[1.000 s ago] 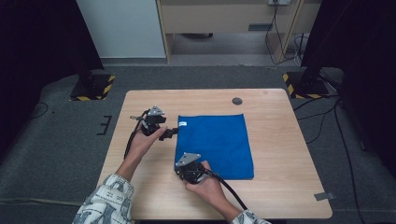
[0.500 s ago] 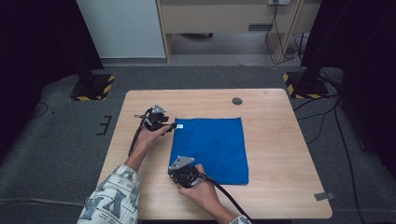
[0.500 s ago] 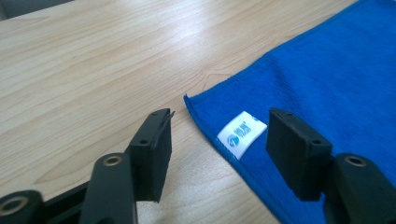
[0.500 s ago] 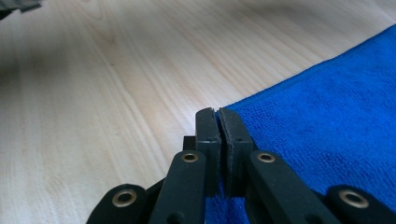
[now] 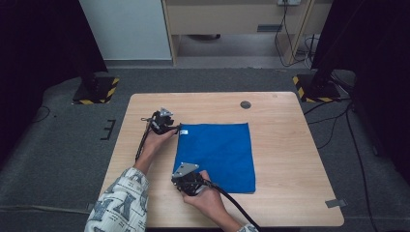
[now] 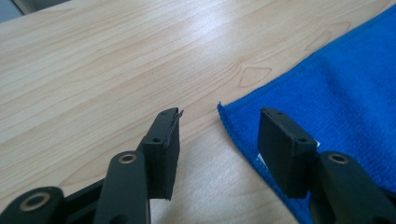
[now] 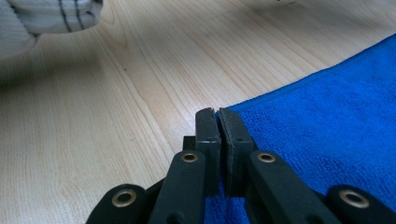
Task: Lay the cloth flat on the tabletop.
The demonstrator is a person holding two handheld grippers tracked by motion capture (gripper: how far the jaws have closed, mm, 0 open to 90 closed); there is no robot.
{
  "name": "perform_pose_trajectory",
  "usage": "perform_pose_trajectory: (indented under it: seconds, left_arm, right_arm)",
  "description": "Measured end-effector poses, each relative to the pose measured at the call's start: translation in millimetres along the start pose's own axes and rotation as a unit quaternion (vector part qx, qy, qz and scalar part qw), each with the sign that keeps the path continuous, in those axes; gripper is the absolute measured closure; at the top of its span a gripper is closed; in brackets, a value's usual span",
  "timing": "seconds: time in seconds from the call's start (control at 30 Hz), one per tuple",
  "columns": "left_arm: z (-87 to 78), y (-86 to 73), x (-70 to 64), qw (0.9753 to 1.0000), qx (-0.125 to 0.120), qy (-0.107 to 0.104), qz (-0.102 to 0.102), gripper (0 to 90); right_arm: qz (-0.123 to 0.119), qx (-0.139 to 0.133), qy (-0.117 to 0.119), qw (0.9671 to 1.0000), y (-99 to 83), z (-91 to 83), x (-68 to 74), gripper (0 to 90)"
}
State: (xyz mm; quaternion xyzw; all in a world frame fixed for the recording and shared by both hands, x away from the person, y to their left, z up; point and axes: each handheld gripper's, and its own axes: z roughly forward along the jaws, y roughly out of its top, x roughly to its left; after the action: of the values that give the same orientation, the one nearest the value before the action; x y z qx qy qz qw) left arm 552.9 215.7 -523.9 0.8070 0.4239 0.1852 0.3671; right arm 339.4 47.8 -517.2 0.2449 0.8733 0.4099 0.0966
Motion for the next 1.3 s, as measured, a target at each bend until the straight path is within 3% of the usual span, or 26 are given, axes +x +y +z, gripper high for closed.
perform_pose_trajectory:
  seconds: [0.13,0.23,0.5,0.63,0.93,1.07,1.2,1.3]
  left_arm:
    - [4.8,-0.9,-0.7,1.0000,-0.004,0.000,0.000,46.6]
    - [12.1,-4.3,0.0,0.9999,-0.003,-0.007,-0.014,45.3]
    - [15.5,-2.7,-1.7,0.9998,-0.003,0.012,-0.012,46.5]
    - [15.8,-2.6,-4.5,1.0000,-0.006,0.003,-0.002,54.0]
    - [16.1,-1.2,-11.1,0.9998,-0.005,-0.016,-0.003,82.5]
    - [14.8,-1.7,-8.8,0.9993,-0.003,-0.028,-0.022,88.7]
    - [10.5,0.8,-11.4,0.9995,0.002,-0.028,-0.013,89.3]
    - [2.4,7.0,-14.4,0.9995,-0.014,-0.025,-0.012,89.4]
  right_arm:
    - [-0.001,0.001,0.000,1.0000,0.9,-0.2,-0.5,87.6]
    - [-0.002,0.003,-0.001,1.0000,0.3,1.0,-0.1,87.5]
    - [0.000,0.011,0.000,0.9999,-2.5,3.6,0.5,87.3]
    - [-0.002,0.015,0.002,0.9999,-2.9,5.2,0.0,87.3]
    - [-0.001,0.017,0.002,0.9999,-2.7,5.1,-0.7,87.3]
    - [0.000,0.015,0.003,0.9999,-3.0,4.4,-0.7,87.3]
    - [-0.003,0.012,0.001,0.9999,-1.8,1.7,-0.3,87.3]
    - [-0.005,0.005,-0.003,1.0000,0.1,-2.2,0.1,87.4]
